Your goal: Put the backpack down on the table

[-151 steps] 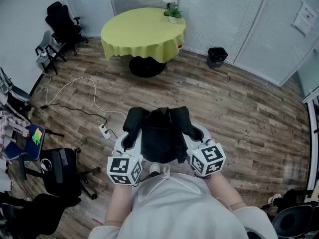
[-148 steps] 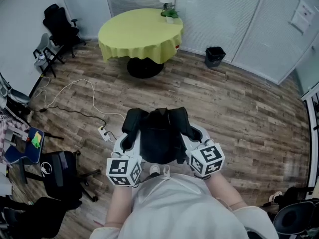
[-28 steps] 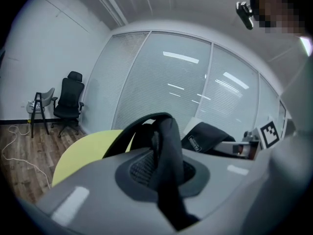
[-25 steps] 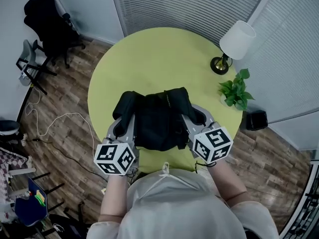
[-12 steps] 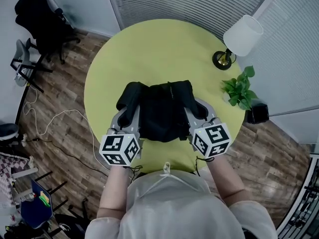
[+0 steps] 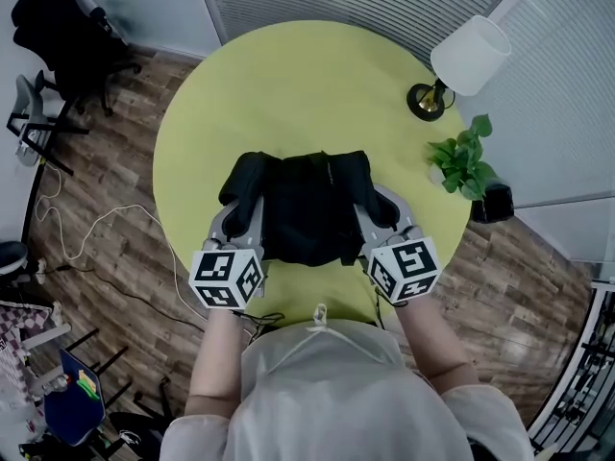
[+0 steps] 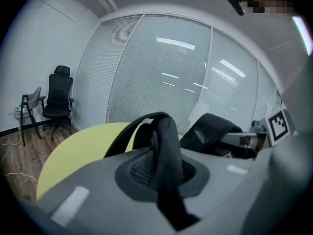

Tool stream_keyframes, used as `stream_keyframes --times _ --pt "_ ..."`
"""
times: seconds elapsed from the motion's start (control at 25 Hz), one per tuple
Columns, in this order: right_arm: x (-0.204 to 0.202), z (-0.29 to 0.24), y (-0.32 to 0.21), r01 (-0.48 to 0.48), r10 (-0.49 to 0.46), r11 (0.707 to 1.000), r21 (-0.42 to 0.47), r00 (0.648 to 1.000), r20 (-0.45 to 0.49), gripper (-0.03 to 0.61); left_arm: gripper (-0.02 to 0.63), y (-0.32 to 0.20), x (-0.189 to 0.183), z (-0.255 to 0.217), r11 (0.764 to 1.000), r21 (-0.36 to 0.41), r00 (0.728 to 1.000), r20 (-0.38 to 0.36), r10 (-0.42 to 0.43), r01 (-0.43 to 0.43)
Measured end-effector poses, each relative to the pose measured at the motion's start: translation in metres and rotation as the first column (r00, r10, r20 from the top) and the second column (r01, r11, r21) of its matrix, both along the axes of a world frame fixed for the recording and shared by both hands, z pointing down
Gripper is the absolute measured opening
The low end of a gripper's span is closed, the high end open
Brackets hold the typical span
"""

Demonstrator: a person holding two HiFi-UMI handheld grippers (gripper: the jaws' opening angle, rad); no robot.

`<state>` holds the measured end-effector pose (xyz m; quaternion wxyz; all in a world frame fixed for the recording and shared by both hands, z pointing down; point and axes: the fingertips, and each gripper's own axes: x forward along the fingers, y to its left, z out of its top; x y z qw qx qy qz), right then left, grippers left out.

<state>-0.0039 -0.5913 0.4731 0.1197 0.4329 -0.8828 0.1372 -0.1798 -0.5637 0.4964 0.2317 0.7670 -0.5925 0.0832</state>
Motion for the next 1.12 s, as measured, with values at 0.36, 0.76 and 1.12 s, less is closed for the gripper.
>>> stream_keyframes --times 0.36,0.76,1.12 --pt "0.003 0.022 0.007 -0.045 0.044 0.999 -0.026 0.998 -0.049 0.055 0.043 0.001 -0.006 0.024 0.999 -0.035 0.999 0.022 0.029 -0.028" --pt "0.027 0.071 0.021 -0.151 0.137 0.982 -0.111 0.983 -0.121 0.061 0.048 0.011 0.002 0.052 0.997 -0.042 0.987 0.144 0.067 -0.061" --pt "0.034 0.084 0.035 -0.164 0.145 0.983 -0.079 0.969 -0.201 0.071 0.051 0.025 0.003 0.067 0.994 -0.066 0.971 0.218 0.097 -0.085"
